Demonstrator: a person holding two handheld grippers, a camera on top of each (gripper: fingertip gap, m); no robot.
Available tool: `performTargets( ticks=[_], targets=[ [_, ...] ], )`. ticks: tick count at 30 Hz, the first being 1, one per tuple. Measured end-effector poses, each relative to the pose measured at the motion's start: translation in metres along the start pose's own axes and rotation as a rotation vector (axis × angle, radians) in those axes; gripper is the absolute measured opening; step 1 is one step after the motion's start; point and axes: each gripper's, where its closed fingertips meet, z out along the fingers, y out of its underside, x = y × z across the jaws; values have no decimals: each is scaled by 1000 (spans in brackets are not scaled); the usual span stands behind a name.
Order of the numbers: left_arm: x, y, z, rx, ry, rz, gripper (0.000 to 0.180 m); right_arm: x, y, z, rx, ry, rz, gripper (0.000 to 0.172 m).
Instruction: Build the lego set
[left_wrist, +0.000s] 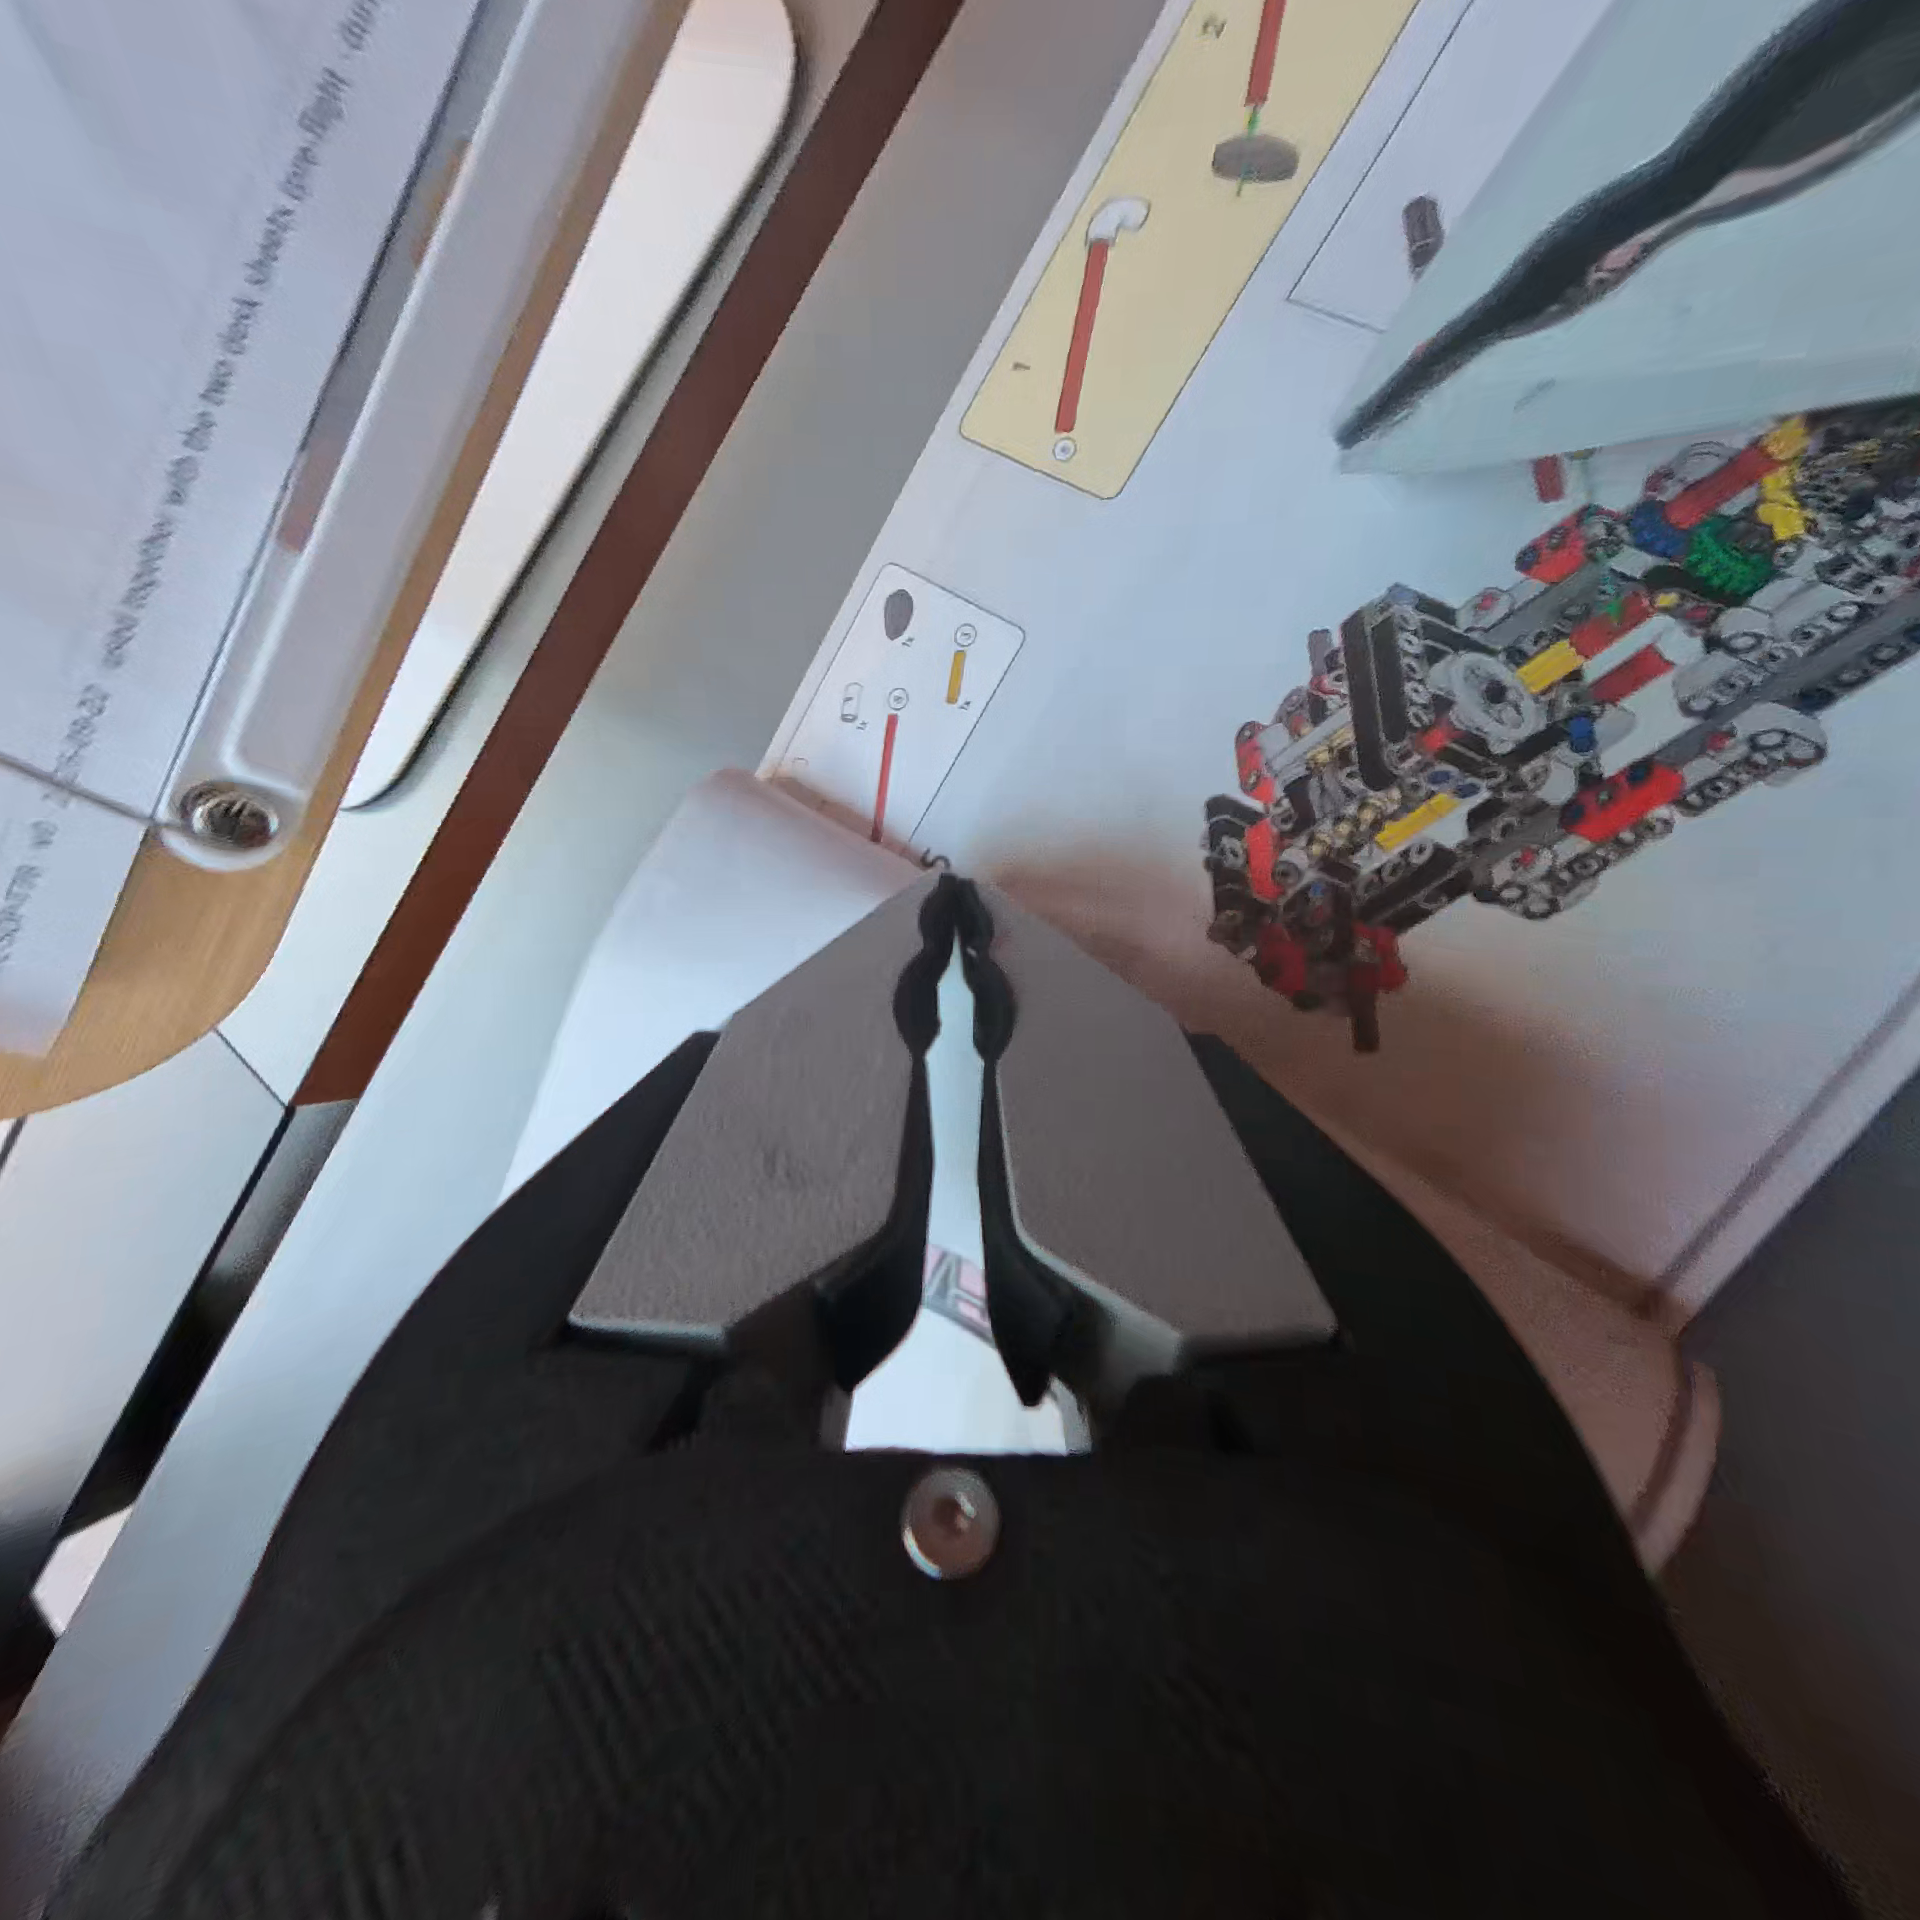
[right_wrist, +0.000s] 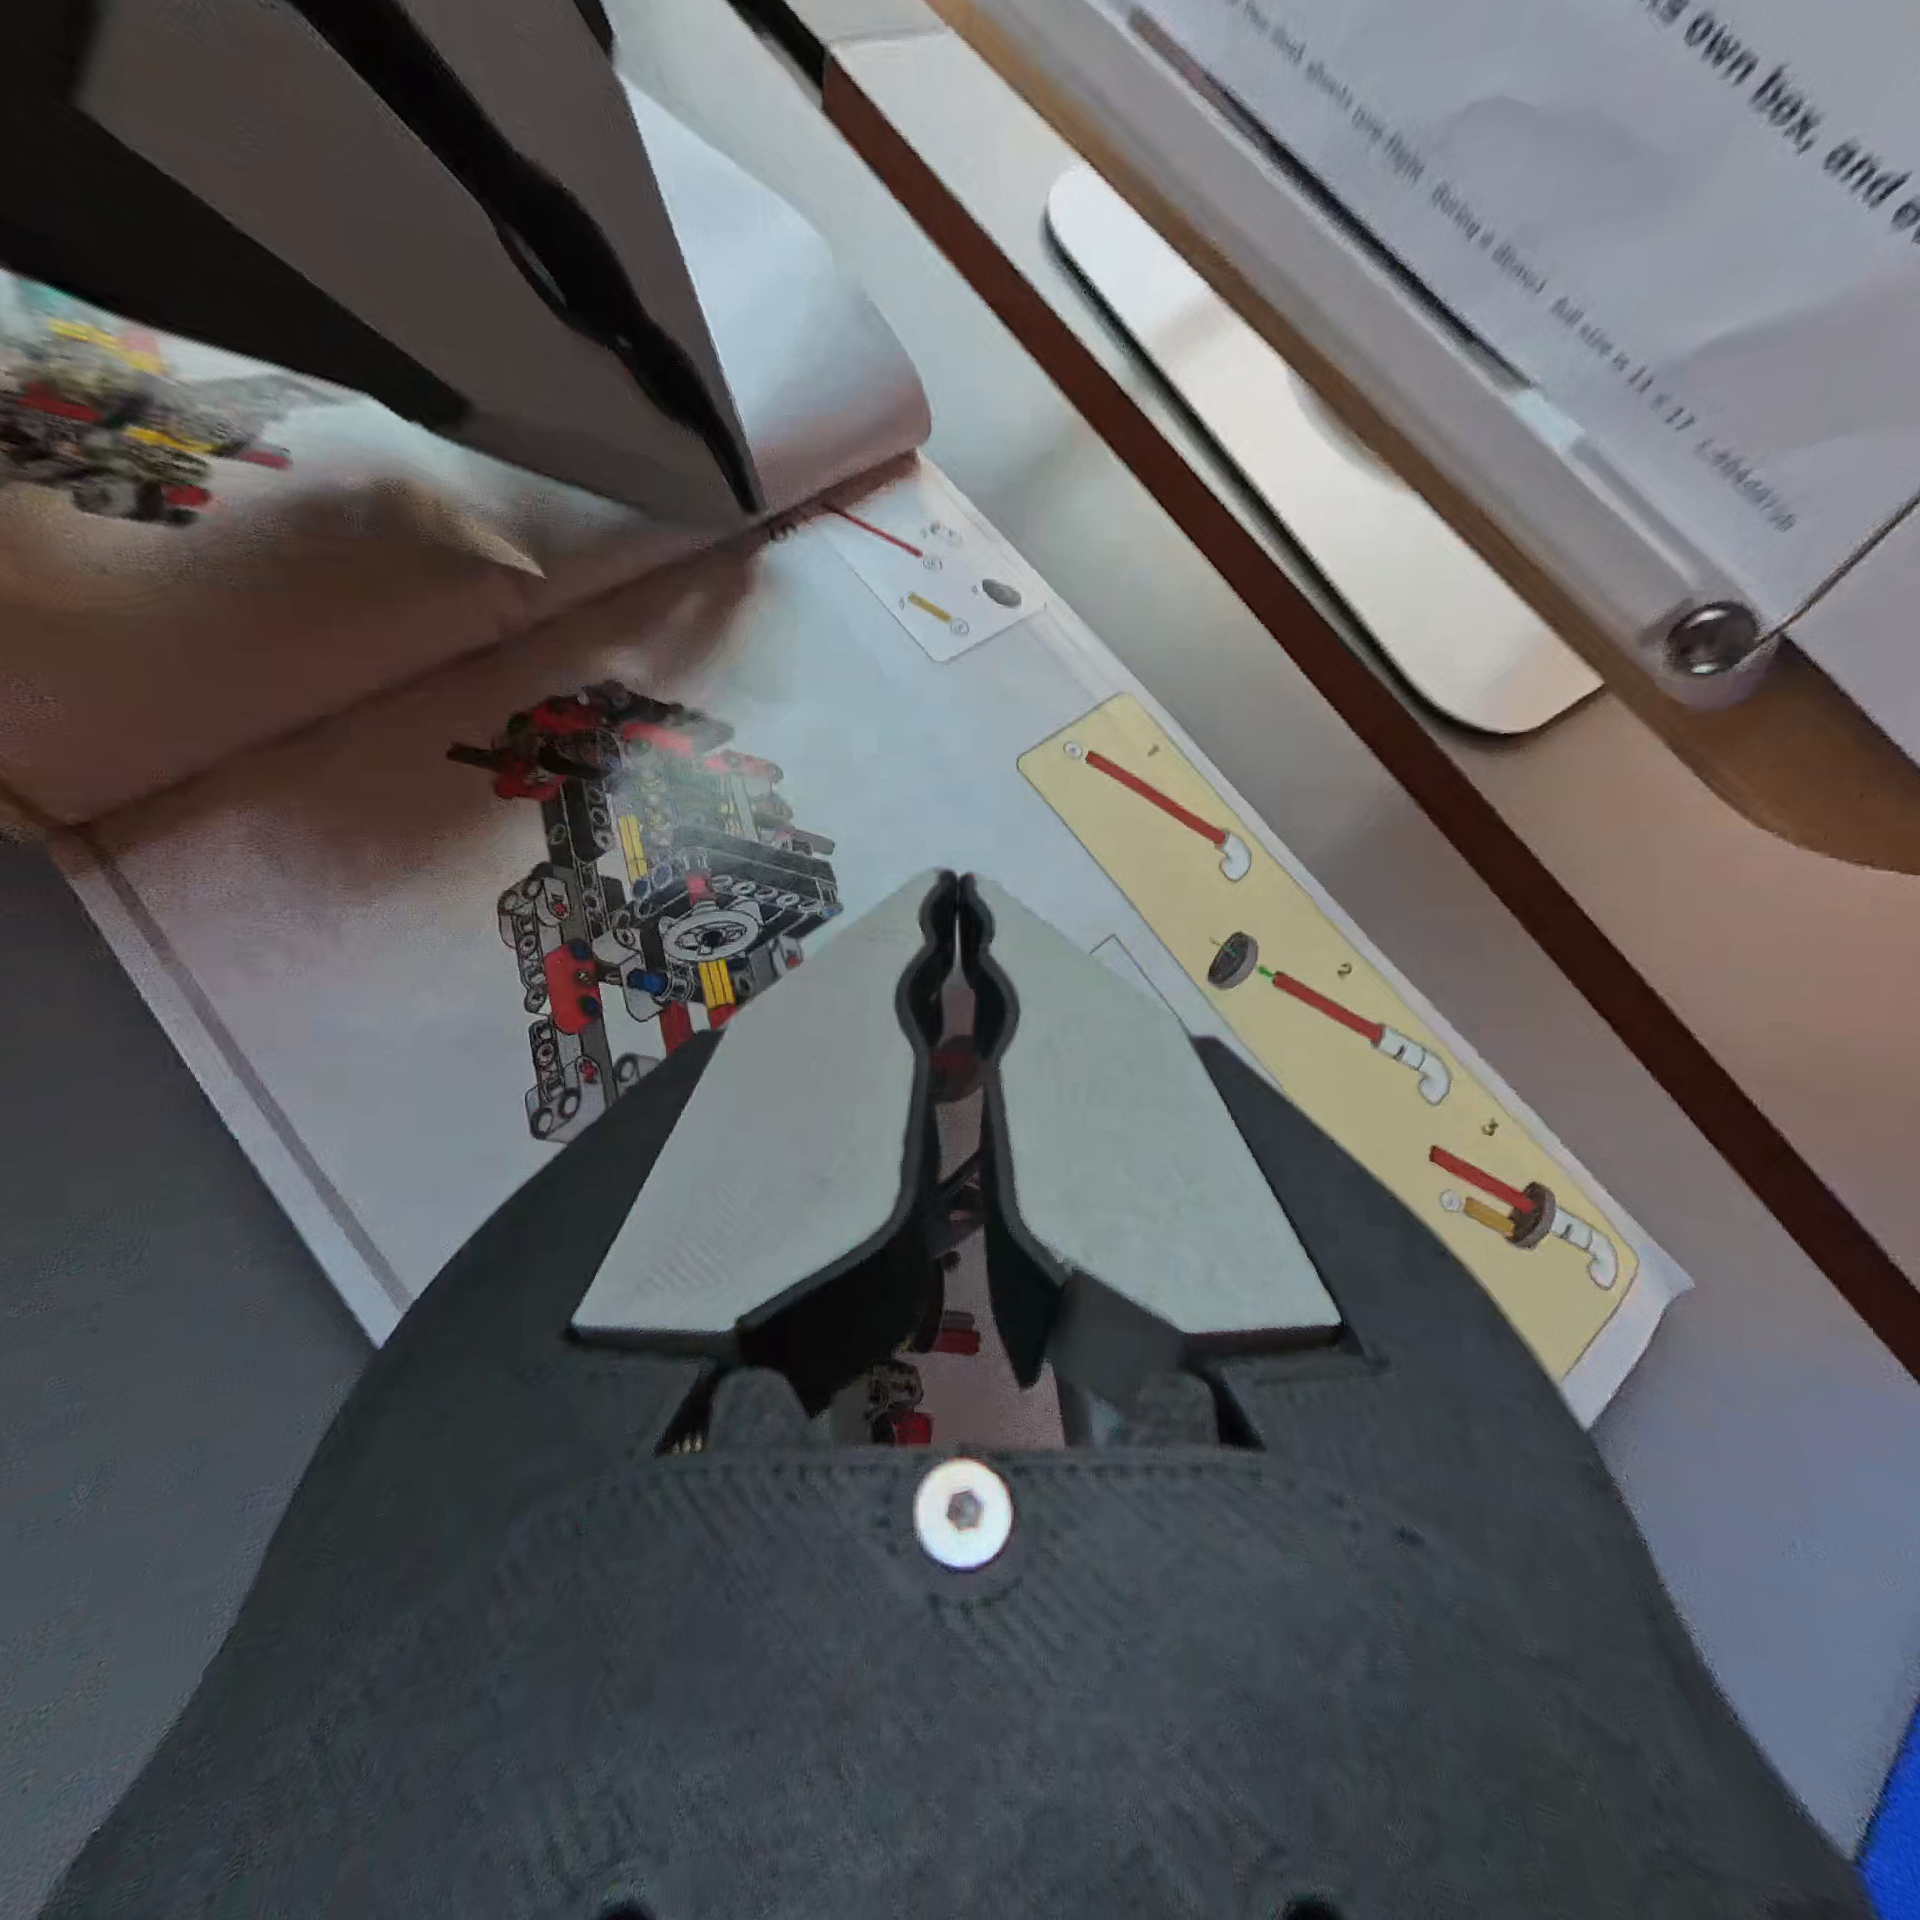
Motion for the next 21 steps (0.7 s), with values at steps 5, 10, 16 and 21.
performTargets(
  ticks=[5,10,16,21],
  targets=[
    [1,5,-6,77,41,-41,0,-4,10,6,-71,-30,-4,0],
    [-4,8,-10,124,32,-24,0,-2,11,6,-77,-14,6,0],
    [-13,34,-10,115,50,-73,0,-2,11,7,-78,-10,0,0],
    [-15,36,-9,149,80,-111,0,-2,11,7,-78,-8,-2,0]
  ],
)
